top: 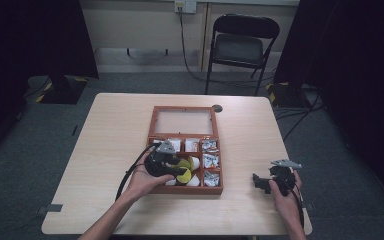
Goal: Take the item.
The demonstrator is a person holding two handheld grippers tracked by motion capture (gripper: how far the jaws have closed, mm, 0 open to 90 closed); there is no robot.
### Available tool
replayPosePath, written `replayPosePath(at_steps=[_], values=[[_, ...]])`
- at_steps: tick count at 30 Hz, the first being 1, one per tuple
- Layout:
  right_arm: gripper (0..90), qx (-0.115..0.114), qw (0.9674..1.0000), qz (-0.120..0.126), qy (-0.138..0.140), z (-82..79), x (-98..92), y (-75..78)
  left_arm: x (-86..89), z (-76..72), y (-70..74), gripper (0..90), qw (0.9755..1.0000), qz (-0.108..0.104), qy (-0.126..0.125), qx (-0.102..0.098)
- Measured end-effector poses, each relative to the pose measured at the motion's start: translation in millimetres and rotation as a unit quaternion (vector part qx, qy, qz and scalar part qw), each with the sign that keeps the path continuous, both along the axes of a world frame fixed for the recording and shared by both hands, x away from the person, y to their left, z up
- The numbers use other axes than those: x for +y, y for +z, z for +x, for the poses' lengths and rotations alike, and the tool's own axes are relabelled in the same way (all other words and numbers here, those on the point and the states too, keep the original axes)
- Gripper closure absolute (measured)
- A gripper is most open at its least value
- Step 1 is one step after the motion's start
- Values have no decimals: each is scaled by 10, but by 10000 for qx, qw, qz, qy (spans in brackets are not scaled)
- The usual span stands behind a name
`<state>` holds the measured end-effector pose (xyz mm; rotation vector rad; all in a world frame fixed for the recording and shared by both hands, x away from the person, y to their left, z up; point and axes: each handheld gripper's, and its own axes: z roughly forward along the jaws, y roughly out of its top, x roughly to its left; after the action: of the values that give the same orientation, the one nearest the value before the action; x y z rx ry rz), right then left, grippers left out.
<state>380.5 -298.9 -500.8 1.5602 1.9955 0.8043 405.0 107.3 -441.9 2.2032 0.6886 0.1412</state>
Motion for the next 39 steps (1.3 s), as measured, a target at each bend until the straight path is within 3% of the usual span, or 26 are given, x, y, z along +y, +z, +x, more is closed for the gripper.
replayPosePath(at_steps=[5, 6, 10, 19, 20, 23, 31, 39], values=[[0, -1, 10000, -3, 2, 0, -1, 0, -32, 14, -61, 511, 9998, 181, -54, 81], [0, -9, 10000, -7, 12, 1, -2, -1, -52, 11, -81, 503, 9994, 325, -18, 127], [0, -1, 10000, -1, 1, 0, 0, 0, -111, -17, -125, 485, 9991, 358, -89, 208], [0, -8, 10000, -3, 8, 1, -1, -1, -170, -21, -180, 439, 9977, 626, -165, 186], [0, -7, 10000, -4, 8, 0, -1, -1, -189, -34, -186, 425, 9967, 764, -247, 143], [0, -8, 10000, -4, 8, 0, -1, -1, -205, -29, -199, 413, 9957, 885, -224, 181], [0, -8, 10000, -4, 7, 0, -1, -1, -239, -21, -225, 402, 9932, 1101, -259, 257], [0, -8, 10000, -4, 7, 0, -1, -1, -238, -7, -229, 401, 9930, 1104, -253, 322]])
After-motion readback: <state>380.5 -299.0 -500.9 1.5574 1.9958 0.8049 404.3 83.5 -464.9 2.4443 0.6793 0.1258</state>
